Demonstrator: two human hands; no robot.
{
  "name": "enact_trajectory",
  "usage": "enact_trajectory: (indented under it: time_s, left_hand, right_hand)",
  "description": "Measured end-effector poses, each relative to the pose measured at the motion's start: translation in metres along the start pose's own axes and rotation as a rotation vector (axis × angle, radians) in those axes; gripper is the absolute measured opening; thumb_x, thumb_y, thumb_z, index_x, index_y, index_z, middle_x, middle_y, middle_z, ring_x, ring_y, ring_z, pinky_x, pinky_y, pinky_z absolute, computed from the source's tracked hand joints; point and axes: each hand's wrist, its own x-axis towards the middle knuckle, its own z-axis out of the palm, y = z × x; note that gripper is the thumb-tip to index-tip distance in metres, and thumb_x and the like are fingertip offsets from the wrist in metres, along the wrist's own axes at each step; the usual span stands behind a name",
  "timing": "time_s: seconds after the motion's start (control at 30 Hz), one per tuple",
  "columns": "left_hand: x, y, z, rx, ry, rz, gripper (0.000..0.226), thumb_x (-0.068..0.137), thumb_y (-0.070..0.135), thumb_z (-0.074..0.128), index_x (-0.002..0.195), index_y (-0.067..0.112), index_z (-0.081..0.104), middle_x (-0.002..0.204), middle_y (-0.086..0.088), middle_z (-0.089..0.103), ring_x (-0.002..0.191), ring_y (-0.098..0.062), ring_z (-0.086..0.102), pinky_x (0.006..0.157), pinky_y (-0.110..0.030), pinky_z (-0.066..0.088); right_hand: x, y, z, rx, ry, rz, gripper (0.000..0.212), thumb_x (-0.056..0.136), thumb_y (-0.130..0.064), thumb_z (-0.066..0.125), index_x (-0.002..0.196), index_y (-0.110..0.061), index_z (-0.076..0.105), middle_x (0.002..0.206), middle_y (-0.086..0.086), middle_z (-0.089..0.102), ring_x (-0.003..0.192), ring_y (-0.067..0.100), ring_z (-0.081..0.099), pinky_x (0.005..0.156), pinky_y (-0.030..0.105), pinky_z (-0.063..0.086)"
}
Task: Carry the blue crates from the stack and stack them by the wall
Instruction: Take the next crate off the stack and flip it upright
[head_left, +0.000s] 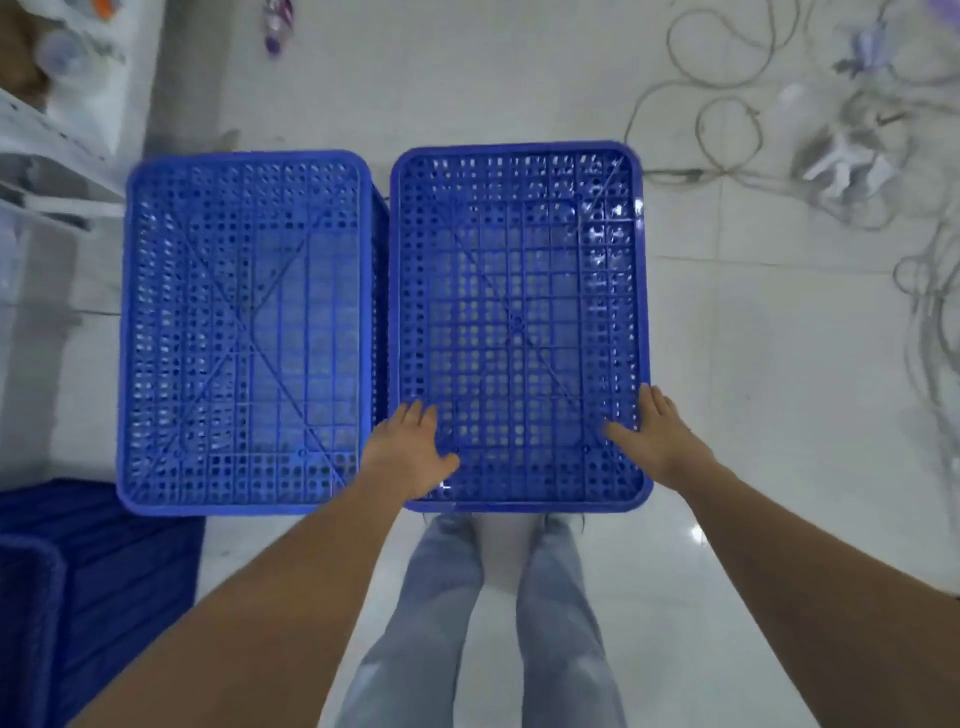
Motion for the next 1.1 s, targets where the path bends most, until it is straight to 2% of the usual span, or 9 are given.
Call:
enact_trajectory:
  time_s: [0.2,0.27,0.33,0.43,0.57,0.7,0.9,1.0,1.1]
  left_hand:
    - [0.082,-0.015,0.064,-0.072,0.034,-0.082,0.086,0.093,0.057,0.038,0.154,0.013,-0.005,0.162,-0.005,-0.013,0.149,-0.022,-0.011,0.121,-0.042,0.008]
    - [0.102,-0.012,0.072,-0.212,0.097,-0.154,0.087,0.093,0.054,0.041,0.153,0.014,-0.007,0.161,-0.004,-0.017,0.149,-0.021,-0.012,0.122,-0.042,0.008]
    - [0.121,-0.01,0.076,-0.37,0.181,-0.237,0.088,0.092,0.051,0.045,0.153,0.016,-0.008,0.161,-0.002,-0.018,0.149,-0.02,-0.01,0.12,-0.044,0.018]
    - [0.144,-0.01,0.077,-0.545,0.295,-0.284,0.092,0.091,0.045,0.052,0.153,0.017,-0.01,0.161,0.003,-0.017,0.15,-0.022,-0.001,0.107,-0.047,0.039]
    - [0.157,-0.007,0.079,-0.644,0.362,-0.321,0.091,0.091,0.04,0.054,0.153,0.017,-0.009,0.161,0.004,-0.015,0.149,-0.022,-0.001,0.108,-0.045,0.038]
    - [0.158,-0.008,0.082,-0.658,0.371,-0.33,0.089,0.091,0.04,0.053,0.154,0.02,-0.007,0.16,0.009,-0.019,0.15,-0.021,-0.003,0.099,-0.045,0.047]
    - [0.153,-0.016,0.077,-0.703,0.353,-0.322,0.087,0.092,0.035,0.055,0.153,0.026,-0.006,0.16,0.011,-0.016,0.149,-0.019,0.004,0.076,-0.041,0.056]
    - [0.154,-0.022,0.077,-0.718,0.351,-0.315,0.086,0.092,0.034,0.055,0.153,0.028,-0.006,0.161,0.01,-0.014,0.149,-0.022,0.006,0.076,-0.038,0.053]
    - [0.156,-0.025,0.075,-0.702,0.338,-0.314,0.087,0.092,0.036,0.055,0.153,0.029,-0.007,0.161,0.011,-0.014,0.149,-0.022,0.008,0.074,-0.039,0.054]
  right_hand:
    - [0.083,0.053,0.045,0.264,0.038,0.139,0.103,0.062,-0.07,0.041,0.147,-0.014,0.021,0.153,0.006,0.025,0.143,0.025,0.019,0.114,0.051,0.025]
    - [0.1,0.052,0.044,0.422,0.076,0.201,0.097,0.067,-0.063,0.049,0.144,-0.01,0.024,0.148,0.009,0.033,0.137,0.03,0.033,0.109,0.051,0.033]
    - [0.119,0.051,0.043,0.573,0.117,0.233,0.076,0.085,-0.047,0.053,0.143,-0.009,0.024,0.135,0.004,0.042,0.122,0.029,0.048,0.1,0.043,0.041]
    - [0.149,0.05,0.041,0.696,0.147,0.265,0.061,0.094,-0.037,0.048,0.145,-0.012,0.025,0.13,0.003,0.047,0.111,0.027,0.05,0.092,0.039,0.04]
    - [0.169,0.036,0.033,0.866,0.195,0.328,0.057,0.087,-0.041,0.05,0.134,-0.01,0.042,0.116,0.008,0.051,0.096,0.026,0.048,0.079,0.036,0.038]
    - [0.172,0.036,0.023,0.961,0.229,0.367,0.027,0.083,-0.037,0.054,0.093,-0.011,0.054,0.081,0.007,0.048,0.069,0.022,0.044,0.062,0.032,0.035]
    - [0.165,0.048,0.012,0.954,0.153,0.303,0.031,0.09,-0.029,0.055,0.109,-0.005,0.058,0.082,0.004,0.058,0.071,0.018,0.056,0.061,0.027,0.046]
    - [0.162,0.048,0.014,0.877,0.182,0.282,0.051,0.085,-0.036,0.062,0.111,0.007,0.057,0.092,0.016,0.055,0.083,0.027,0.055,0.082,0.043,0.054]
    - [0.152,0.048,0.019,0.816,0.223,0.267,0.041,0.08,-0.04,0.066,0.091,-0.003,0.053,0.095,0.034,0.053,0.082,0.026,0.049,0.094,0.056,0.048]
